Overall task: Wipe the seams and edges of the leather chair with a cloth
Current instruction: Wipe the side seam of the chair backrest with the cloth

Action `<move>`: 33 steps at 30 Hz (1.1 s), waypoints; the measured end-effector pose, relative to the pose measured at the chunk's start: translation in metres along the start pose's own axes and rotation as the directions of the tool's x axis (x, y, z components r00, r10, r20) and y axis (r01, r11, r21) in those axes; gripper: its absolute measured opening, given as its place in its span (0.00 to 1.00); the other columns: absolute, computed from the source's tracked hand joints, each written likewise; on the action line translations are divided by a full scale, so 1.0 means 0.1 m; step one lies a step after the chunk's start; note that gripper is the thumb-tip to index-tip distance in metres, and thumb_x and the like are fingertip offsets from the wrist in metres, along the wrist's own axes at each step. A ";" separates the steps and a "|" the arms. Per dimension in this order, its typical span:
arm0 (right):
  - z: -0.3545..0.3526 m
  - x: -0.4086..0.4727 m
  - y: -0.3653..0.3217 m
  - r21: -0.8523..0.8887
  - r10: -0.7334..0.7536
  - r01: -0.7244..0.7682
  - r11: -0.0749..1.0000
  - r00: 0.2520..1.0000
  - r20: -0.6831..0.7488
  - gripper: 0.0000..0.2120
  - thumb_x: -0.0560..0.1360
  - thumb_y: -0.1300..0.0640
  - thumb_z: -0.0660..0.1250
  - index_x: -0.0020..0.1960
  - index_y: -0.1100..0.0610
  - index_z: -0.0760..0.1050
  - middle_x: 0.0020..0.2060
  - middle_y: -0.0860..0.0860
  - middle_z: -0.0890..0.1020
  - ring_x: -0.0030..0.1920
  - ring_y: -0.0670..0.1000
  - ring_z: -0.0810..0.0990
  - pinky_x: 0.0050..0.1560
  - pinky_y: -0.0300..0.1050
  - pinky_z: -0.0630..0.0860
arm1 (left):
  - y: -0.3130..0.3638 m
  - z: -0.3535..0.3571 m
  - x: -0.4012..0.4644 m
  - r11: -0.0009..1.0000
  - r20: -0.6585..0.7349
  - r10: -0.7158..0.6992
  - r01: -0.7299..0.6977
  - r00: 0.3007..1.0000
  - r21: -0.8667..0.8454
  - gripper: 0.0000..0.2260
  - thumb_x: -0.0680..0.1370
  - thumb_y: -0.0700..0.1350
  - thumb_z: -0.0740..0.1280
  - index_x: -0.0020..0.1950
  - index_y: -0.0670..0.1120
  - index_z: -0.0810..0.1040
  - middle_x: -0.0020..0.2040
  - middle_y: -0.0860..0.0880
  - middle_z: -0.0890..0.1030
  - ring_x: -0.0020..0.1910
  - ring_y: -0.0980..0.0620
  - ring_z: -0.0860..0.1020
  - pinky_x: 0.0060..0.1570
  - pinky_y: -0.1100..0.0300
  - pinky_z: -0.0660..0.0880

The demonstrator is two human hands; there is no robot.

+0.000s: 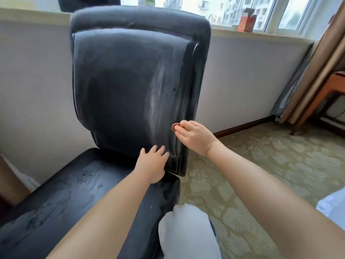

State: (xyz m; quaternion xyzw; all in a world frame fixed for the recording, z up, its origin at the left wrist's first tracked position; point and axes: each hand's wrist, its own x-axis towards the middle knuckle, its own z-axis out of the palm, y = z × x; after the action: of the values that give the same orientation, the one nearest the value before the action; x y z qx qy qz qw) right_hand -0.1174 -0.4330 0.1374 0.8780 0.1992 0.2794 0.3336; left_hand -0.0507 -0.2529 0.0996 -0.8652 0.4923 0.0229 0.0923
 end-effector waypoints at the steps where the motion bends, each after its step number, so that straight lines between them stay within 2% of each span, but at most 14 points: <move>1: -0.10 0.07 0.11 -0.014 0.073 -0.073 0.997 0.997 -0.012 0.13 0.68 0.64 0.72 0.53 0.62 0.81 0.48 0.54 0.83 0.48 0.54 0.80 0.46 0.47 0.79 | -0.02 -0.08 -0.03 1.000 -0.023 -0.004 0.004 1.000 0.000 0.27 0.81 0.49 0.56 0.78 0.49 0.50 0.78 0.48 0.47 0.77 0.45 0.48 0.72 0.41 0.53; 3: -0.26 0.21 0.30 0.014 0.247 -0.247 0.969 0.967 -0.067 0.16 0.64 0.66 0.75 0.52 0.63 0.81 0.48 0.55 0.84 0.44 0.55 0.80 0.43 0.47 0.81 | -0.05 -0.21 -0.06 1.000 -0.061 -0.016 0.016 0.998 -0.008 0.27 0.81 0.48 0.56 0.78 0.48 0.50 0.78 0.48 0.47 0.77 0.45 0.48 0.72 0.42 0.53; 6: -0.40 0.38 0.44 0.213 0.485 -0.459 0.862 0.870 -0.091 0.22 0.59 0.70 0.78 0.52 0.65 0.80 0.49 0.57 0.83 0.42 0.59 0.80 0.40 0.49 0.82 | -0.08 -0.38 -0.11 0.994 -0.128 -0.050 0.037 0.991 -0.103 0.26 0.81 0.49 0.57 0.77 0.48 0.53 0.78 0.49 0.51 0.76 0.47 0.52 0.71 0.45 0.58; 7: -0.44 0.43 0.44 0.319 0.555 -0.508 0.800 0.828 -0.075 0.20 0.61 0.70 0.76 0.52 0.65 0.80 0.50 0.58 0.82 0.43 0.60 0.80 0.41 0.50 0.81 | -0.09 -0.43 -0.11 0.980 -0.162 -0.080 0.047 0.983 -0.195 0.26 0.80 0.48 0.57 0.77 0.48 0.54 0.78 0.49 0.54 0.75 0.48 0.55 0.70 0.47 0.61; 9: -0.53 0.48 0.39 0.543 0.721 -0.613 0.574 0.693 0.019 0.11 0.72 0.67 0.68 0.54 0.65 0.78 0.53 0.58 0.79 0.46 0.57 0.79 0.48 0.46 0.78 | -0.09 -0.56 -0.11 0.895 -0.226 -0.190 0.074 0.955 -0.441 0.24 0.80 0.48 0.58 0.76 0.48 0.58 0.74 0.50 0.63 0.72 0.50 0.63 0.66 0.52 0.67; 12: -0.66 0.52 0.28 0.706 0.866 -0.683 0.189 0.455 0.208 0.07 0.77 0.62 0.64 0.54 0.58 0.75 0.49 0.52 0.79 0.46 0.48 0.77 0.48 0.38 0.74 | -0.08 -0.78 -0.10 0.608 -0.198 -0.373 0.077 0.907 -0.790 0.22 0.80 0.47 0.60 0.74 0.48 0.64 0.69 0.50 0.72 0.66 0.50 0.71 0.64 0.55 0.69; 15: -0.76 0.59 0.18 0.765 0.885 -0.637 -0.092 0.300 0.356 0.04 0.78 0.59 0.63 0.51 0.53 0.70 0.43 0.48 0.77 0.44 0.47 0.78 0.45 0.39 0.78 | -0.04 -0.97 -0.12 0.259 -0.091 -0.412 0.021 0.907 -0.966 0.20 0.78 0.41 0.61 0.71 0.46 0.68 0.64 0.48 0.77 0.62 0.50 0.75 0.62 0.54 0.72; 18: -0.85 0.62 0.11 0.754 0.844 -0.597 -0.274 0.227 0.486 0.04 0.79 0.58 0.60 0.53 0.52 0.68 0.46 0.49 0.76 0.48 0.49 0.78 0.46 0.41 0.78 | 0.01 -1.05 -0.23 -0.079 0.018 -0.350 -0.011 0.937 -0.997 0.22 0.76 0.36 0.63 0.70 0.46 0.69 0.60 0.45 0.79 0.56 0.47 0.79 0.54 0.49 0.77; 21: -0.93 0.62 0.07 0.734 0.799 -0.553 -0.394 0.189 0.571 0.04 0.79 0.57 0.59 0.54 0.53 0.68 0.51 0.52 0.76 0.51 0.52 0.77 0.46 0.42 0.77 | 0.03 -1.08 -0.35 -0.235 0.052 -0.338 -0.031 0.940 -0.971 0.22 0.77 0.35 0.60 0.70 0.45 0.68 0.57 0.43 0.79 0.53 0.46 0.80 0.51 0.49 0.79; 23: -0.98 0.63 0.04 0.731 0.788 -0.527 -0.434 0.172 0.592 0.05 0.79 0.57 0.61 0.54 0.53 0.70 0.51 0.52 0.77 0.52 0.51 0.77 0.45 0.41 0.78 | 0.01 -1.08 -0.41 -0.341 0.065 -0.349 -0.062 0.935 -0.938 0.22 0.77 0.35 0.61 0.71 0.44 0.66 0.59 0.42 0.77 0.54 0.44 0.79 0.51 0.49 0.79; 25: -1.02 0.63 0.02 0.728 0.785 -0.521 -0.445 0.164 0.597 0.05 0.78 0.56 0.64 0.53 0.53 0.71 0.50 0.51 0.77 0.51 0.51 0.78 0.44 0.40 0.78 | -0.02 -1.07 -0.45 -0.363 0.050 -0.387 -0.102 0.921 -0.926 0.23 0.76 0.35 0.64 0.72 0.43 0.66 0.62 0.41 0.75 0.55 0.44 0.79 0.49 0.52 0.80; 29: -1.09 0.68 -0.04 0.726 0.787 -0.490 -0.483 0.121 0.605 0.08 0.75 0.54 0.69 0.52 0.53 0.73 0.48 0.50 0.78 0.49 0.49 0.77 0.41 0.37 0.75 | -0.06 -1.06 -0.52 -0.130 -0.053 -0.493 -0.134 0.868 -0.982 0.17 0.76 0.38 0.65 0.64 0.43 0.73 0.58 0.44 0.78 0.54 0.48 0.78 0.56 0.53 0.77; 31: -1.09 0.72 -0.08 0.696 0.746 -0.447 -0.562 0.091 0.660 0.09 0.74 0.52 0.69 0.52 0.55 0.75 0.48 0.50 0.80 0.50 0.50 0.79 0.46 0.42 0.78 | -0.07 -1.08 -0.57 -0.148 -0.034 -0.425 -0.106 0.905 -0.983 0.13 0.77 0.42 0.64 0.61 0.44 0.76 0.56 0.45 0.79 0.53 0.49 0.78 0.55 0.53 0.77; 33: -1.10 0.77 -0.11 0.649 0.658 -0.346 -0.678 0.107 0.745 0.12 0.76 0.49 0.67 0.51 0.57 0.79 0.48 0.51 0.84 0.49 0.51 0.82 0.51 0.45 0.79 | -0.09 -1.09 -0.61 -0.233 0.033 -0.325 -0.046 0.945 -0.971 0.13 0.77 0.50 0.65 0.60 0.47 0.76 0.55 0.46 0.80 0.53 0.48 0.79 0.53 0.51 0.78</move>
State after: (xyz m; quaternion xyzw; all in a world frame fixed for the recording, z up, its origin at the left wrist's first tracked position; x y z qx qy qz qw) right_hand -0.1291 -0.3315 0.2256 0.6452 -0.2815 0.3063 -0.6409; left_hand -0.0801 -0.2168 0.2154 -0.6566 0.1933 0.2825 -0.6721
